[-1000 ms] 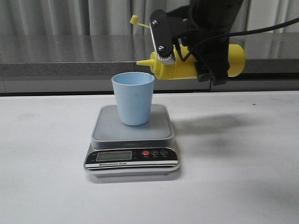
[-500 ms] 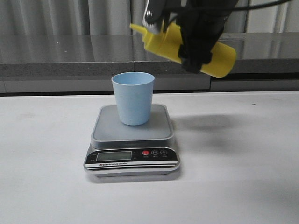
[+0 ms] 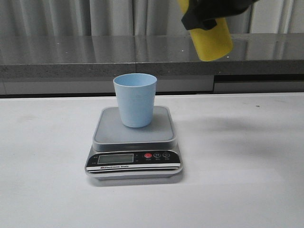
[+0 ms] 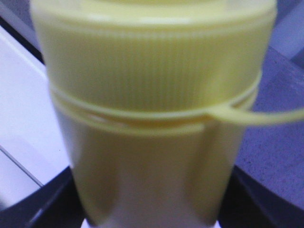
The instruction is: Pour seasoning into cup on scale with both arms
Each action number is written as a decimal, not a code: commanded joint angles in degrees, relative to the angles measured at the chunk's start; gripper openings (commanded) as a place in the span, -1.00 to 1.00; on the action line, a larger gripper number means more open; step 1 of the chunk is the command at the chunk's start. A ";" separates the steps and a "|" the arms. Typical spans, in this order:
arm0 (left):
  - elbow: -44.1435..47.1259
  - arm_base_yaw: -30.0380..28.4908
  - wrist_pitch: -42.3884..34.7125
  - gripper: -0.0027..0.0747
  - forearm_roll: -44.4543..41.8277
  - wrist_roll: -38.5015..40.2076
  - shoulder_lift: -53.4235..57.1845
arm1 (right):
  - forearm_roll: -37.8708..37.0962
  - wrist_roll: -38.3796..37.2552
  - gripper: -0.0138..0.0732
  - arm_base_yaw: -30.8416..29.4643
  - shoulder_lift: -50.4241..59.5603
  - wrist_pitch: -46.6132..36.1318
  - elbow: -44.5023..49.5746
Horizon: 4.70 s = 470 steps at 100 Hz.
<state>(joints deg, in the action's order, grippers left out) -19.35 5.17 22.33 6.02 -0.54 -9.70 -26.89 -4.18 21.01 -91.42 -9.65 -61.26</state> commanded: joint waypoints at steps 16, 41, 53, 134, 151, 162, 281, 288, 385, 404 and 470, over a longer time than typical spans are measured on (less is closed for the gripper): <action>-1.61 -0.21 -4.85 -0.98 0.50 0.54 -0.50 | 9.35 -0.26 -0.14 -3.91 3.66 -21.39 10.47; -1.61 -0.21 -4.85 -0.98 0.50 0.54 -0.50 | 15.28 -0.26 -0.14 -3.97 1.89 -36.94 21.32; -1.61 -0.21 -4.85 -0.98 0.50 0.54 -0.50 | 17.62 -0.26 -0.14 -3.97 -1.08 -43.28 23.96; -1.61 -0.21 -4.85 -0.98 0.50 0.54 -0.50 | 16.83 -0.26 -0.14 -3.85 -14.66 -51.43 24.49; -1.61 -0.21 -4.85 -0.98 0.50 0.54 -0.50 | 16.38 -0.26 -0.14 -3.85 -15.28 -51.67 24.61; -1.61 -0.21 -4.85 -0.98 0.50 0.54 -0.50 | 16.04 -0.26 -0.14 -3.85 -15.28 -51.89 24.68; -1.61 -0.21 -4.85 -0.98 0.50 0.54 -0.50 | 24.07 -0.26 0.81 -3.85 -9.98 -65.10 44.05; -1.61 -0.21 -4.85 -0.98 0.50 0.54 -0.50 | 25.26 -0.26 0.81 -3.85 -7.04 -65.04 45.73; -1.61 -0.21 -4.85 -0.98 0.50 0.54 -0.50 | 37.30 12.98 0.80 -3.85 58.11 -0.43 49.07; -1.61 -0.21 -4.85 -0.98 0.50 0.54 -0.50 | 35.69 12.91 0.80 -3.85 64.61 6.46 49.07; -1.61 -0.21 -4.85 -0.98 0.50 0.54 -0.50 | 34.00 12.91 -0.83 -3.85 67.03 4.94 49.07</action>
<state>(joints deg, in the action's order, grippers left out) -19.35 5.17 22.33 6.02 -0.54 -9.70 7.50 8.21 17.40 -24.31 1.12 -10.38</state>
